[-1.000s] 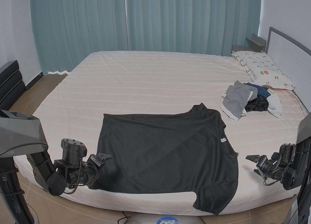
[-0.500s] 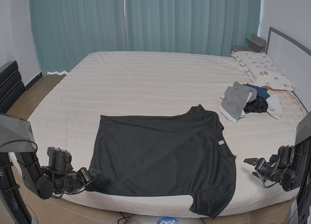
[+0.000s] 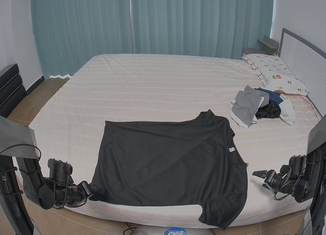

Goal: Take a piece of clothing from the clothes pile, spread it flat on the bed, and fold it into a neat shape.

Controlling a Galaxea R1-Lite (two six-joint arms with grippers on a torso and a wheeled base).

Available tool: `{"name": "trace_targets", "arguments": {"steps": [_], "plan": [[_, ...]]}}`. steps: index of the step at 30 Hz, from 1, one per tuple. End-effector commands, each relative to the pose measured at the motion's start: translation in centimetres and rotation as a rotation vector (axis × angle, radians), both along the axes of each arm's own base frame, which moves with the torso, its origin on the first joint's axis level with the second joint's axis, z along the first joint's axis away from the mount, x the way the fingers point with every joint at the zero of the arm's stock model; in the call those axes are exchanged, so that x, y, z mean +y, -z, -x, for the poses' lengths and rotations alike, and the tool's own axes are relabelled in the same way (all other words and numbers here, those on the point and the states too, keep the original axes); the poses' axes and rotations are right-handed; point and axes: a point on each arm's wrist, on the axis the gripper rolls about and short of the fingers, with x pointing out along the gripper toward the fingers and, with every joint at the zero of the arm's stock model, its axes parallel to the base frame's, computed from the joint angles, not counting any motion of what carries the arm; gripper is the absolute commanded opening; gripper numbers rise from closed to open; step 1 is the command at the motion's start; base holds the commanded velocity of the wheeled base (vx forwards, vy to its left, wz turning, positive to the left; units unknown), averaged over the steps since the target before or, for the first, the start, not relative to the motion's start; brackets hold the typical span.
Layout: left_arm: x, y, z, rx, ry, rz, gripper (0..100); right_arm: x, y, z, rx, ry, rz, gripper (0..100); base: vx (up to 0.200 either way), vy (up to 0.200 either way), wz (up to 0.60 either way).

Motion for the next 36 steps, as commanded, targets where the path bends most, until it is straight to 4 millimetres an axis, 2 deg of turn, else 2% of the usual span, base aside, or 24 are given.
{"name": "trace_targets", "arguments": {"steps": [1,19,20,27,36], "plan": [[-0.1,0.6,0.0,0.025,0.002,-0.004,100,0.7,0.4,0.2,0.02,-0.026,0.002,100,0.0,0.0,0.0],[-0.6,1.9,-0.8,0.018,0.016,-0.092,100,2.4,0.5,0.4,0.032,-0.101,0.013,100,0.0,0.0,0.0],[-0.7,1.9,-0.8,0.019,0.013,-0.102,0,2.6,0.5,0.5,0.036,-0.11,0.012,100,0.0,0.0,0.0],[-0.8,2.8,-0.6,0.046,-0.029,-0.186,0,3.1,0.6,1.2,0.06,-0.147,0.021,100,0.0,0.0,0.0],[-0.6,2.6,-0.2,0.052,-0.054,-0.231,0,4.2,1.3,1.7,0.077,-0.254,0.085,100,0.0,0.0,0.0]]}}
